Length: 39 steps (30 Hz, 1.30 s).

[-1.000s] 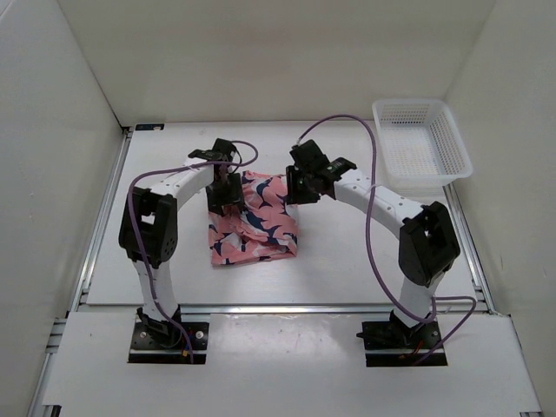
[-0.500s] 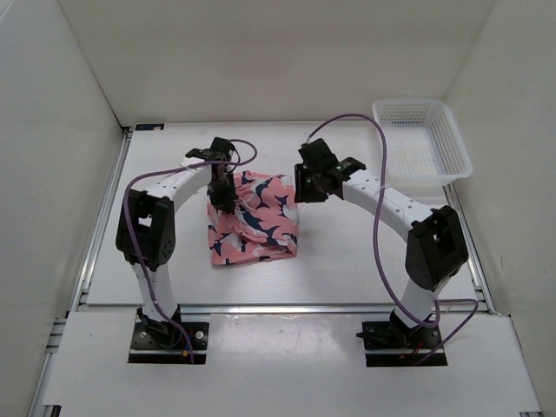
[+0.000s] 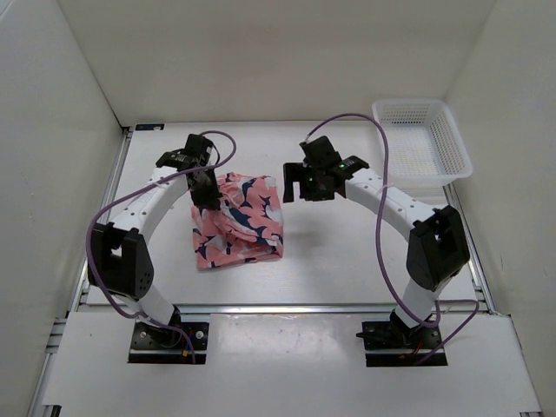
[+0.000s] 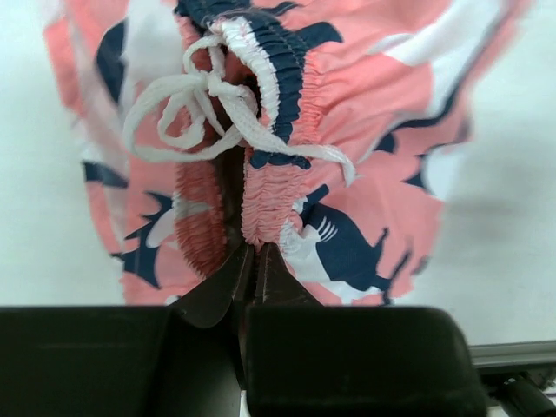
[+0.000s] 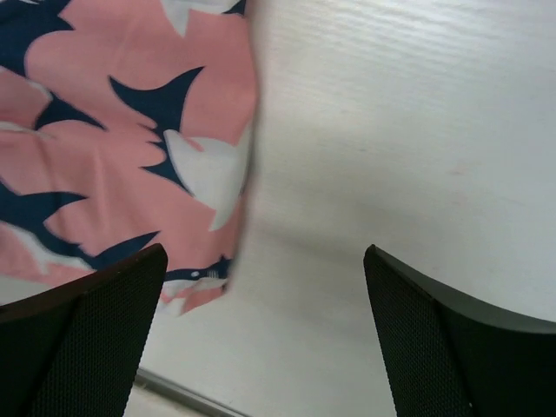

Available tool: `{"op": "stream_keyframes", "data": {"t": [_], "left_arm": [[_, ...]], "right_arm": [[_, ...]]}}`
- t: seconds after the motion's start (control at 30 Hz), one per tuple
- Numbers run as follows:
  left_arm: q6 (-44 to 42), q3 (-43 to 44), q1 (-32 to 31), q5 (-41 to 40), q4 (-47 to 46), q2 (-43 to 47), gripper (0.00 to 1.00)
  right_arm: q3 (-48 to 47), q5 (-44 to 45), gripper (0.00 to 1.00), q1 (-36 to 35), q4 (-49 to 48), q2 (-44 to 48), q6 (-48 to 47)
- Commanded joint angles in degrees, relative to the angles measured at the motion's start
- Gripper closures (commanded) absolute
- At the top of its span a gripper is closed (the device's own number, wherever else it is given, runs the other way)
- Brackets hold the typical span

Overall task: Fold and stack the shorts
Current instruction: Fold the shorts

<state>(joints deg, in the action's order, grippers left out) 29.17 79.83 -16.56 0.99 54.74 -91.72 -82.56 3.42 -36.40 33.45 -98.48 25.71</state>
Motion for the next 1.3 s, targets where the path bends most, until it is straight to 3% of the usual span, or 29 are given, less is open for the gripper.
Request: {"op": "stream_keyframes", "data": {"t": [0.0,0.13,0.4,0.77,0.9,0.93,1.0,1.03,1.07,1.27], "left_arm": [[0.5,-2.6,1.1,-1.5,-0.7,0.8,0.9],[0.5,-2.6,1.1,-2.2,-0.7,0.2,0.9],[0.0,-2.0,4.1,-2.8,-0.2,1.8,0.9],[-0.5,-1.4,4.6,-2.2,-0.2,1.3,0.9],[-1.0,-1.4,4.6,-2.2,-0.2,0.8,0.9],[-1.0,-1.4,4.6,-2.2,-0.2,0.8,0.9],[-1.6,-1.4,4.6,-2.2,-0.2,0.8,0.9],[-1.6,-1.4,4.6,-2.2,-0.2,0.8,0.9],[-2.1,-1.4,4.6,-2.2,-0.2,0.8,0.9],[-3.2,-1.4,3.5,0.1,-0.2,0.8,0.9]], "right_arm": [[-0.7,-11.9,0.0,0.0,-3.1,-3.2,-3.7],[-2.2,-20.9,0.0,0.0,-6.2,-11.4,-3.7],[-1.5,-29.6,0.03,0.5,-14.8,-17.9,-3.1],[0.3,-34.3,0.25,-1.0,-25.6,-23.5,0.7],[-0.9,-34.9,0.39,-1.0,-26.9,-24.2,1.2],[-0.9,-34.9,0.53,-1.0,-26.9,-24.2,1.2],[-0.9,-33.0,0.73,-1.0,-26.9,-23.2,1.9],[-0.1,-31.0,0.92,-1.0,-26.9,-22.6,1.9],[0.7,-29.6,0.97,-1.0,-26.9,-21.2,1.9],[7.0,-18.8,1.0,0.4,-20.2,-13.4,0.9]]}}
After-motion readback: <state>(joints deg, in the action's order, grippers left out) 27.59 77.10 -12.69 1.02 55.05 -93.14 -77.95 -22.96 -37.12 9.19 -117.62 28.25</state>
